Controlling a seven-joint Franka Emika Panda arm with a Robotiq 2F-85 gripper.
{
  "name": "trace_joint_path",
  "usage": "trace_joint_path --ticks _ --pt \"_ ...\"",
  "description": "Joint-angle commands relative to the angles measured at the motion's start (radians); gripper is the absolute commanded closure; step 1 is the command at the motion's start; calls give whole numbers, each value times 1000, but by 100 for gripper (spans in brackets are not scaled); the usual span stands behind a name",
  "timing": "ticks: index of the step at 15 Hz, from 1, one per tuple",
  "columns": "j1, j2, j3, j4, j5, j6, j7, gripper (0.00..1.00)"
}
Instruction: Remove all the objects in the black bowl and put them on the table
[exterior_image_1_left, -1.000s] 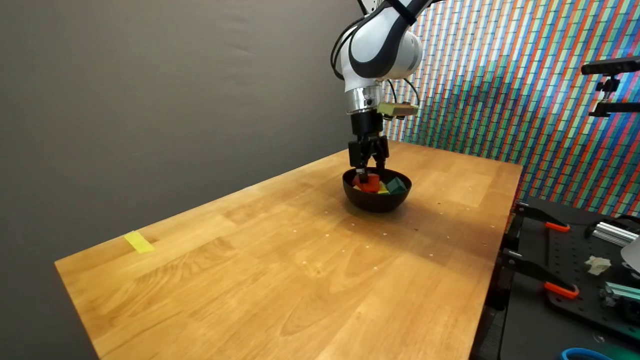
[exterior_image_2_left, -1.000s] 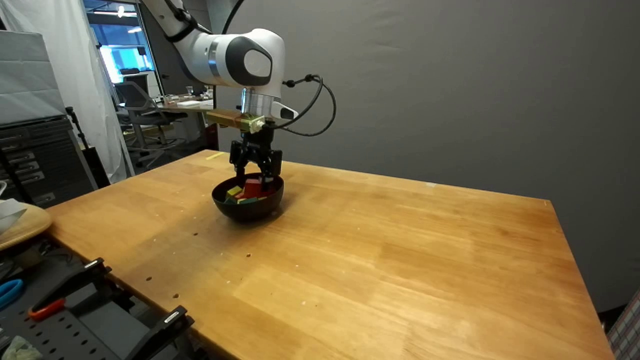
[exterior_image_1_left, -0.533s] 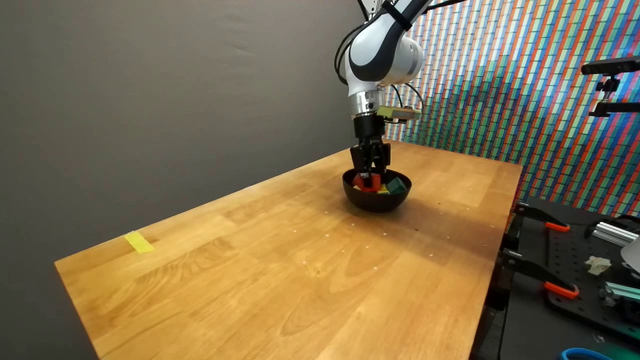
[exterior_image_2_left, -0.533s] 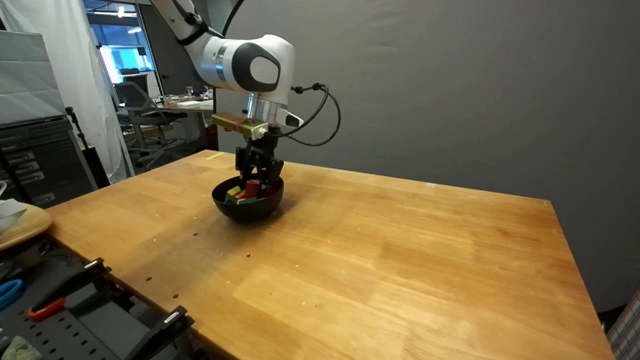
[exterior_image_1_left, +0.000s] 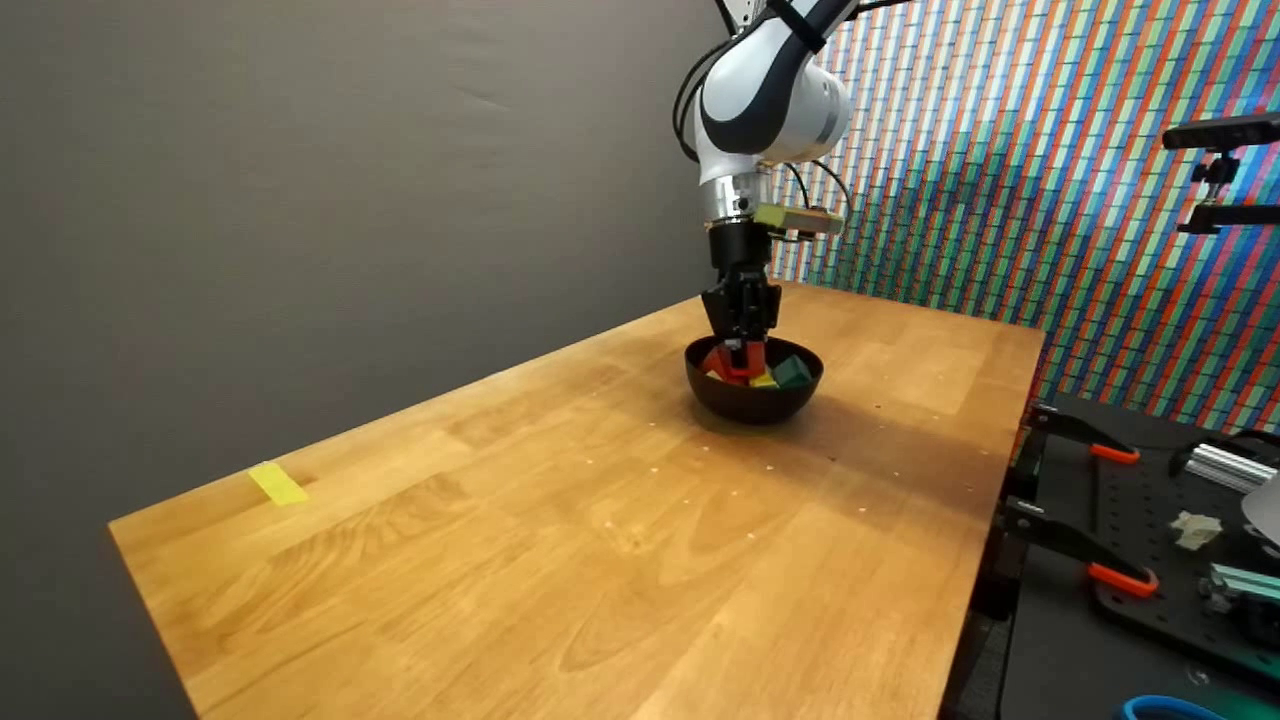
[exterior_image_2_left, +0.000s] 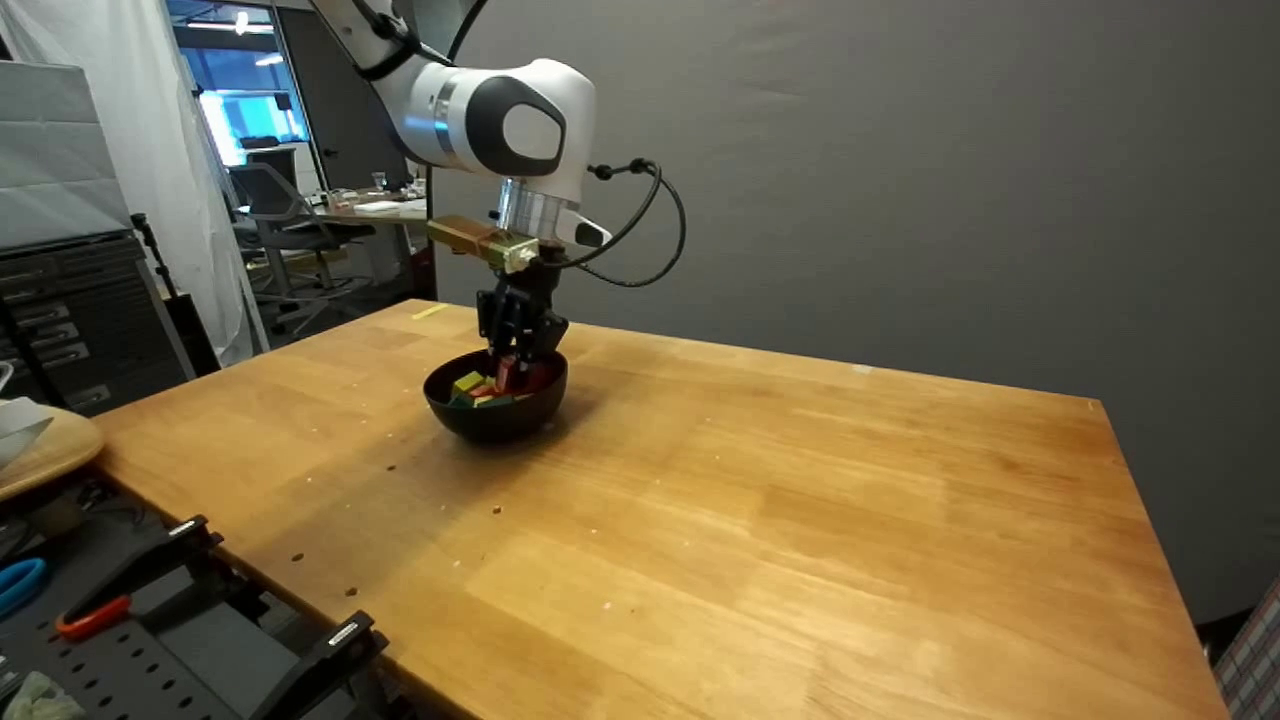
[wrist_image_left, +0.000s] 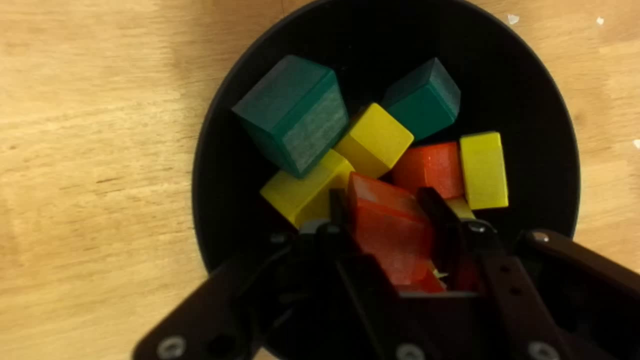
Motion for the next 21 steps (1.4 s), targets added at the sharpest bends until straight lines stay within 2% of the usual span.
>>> trace_joint_path --ticks 1,5,7,9,12,14,17,21 --pt "6 -78 -2 -30 0 -57 5 87" --pt "41 -224 -3 -85 -65 -162 11 87" --pt "83 -286 8 -104 -124 -147 25 87" --pt "127 -294 34 -81 -167 -140 47 87" --pt "199 -249 81 -24 -189 -83 105 87" --pt "251 -196 94 17 -247 -31 166 87" --pt "312 -90 79 101 -357 26 254 87" --pt "354 63 50 235 -394 80 325 87"
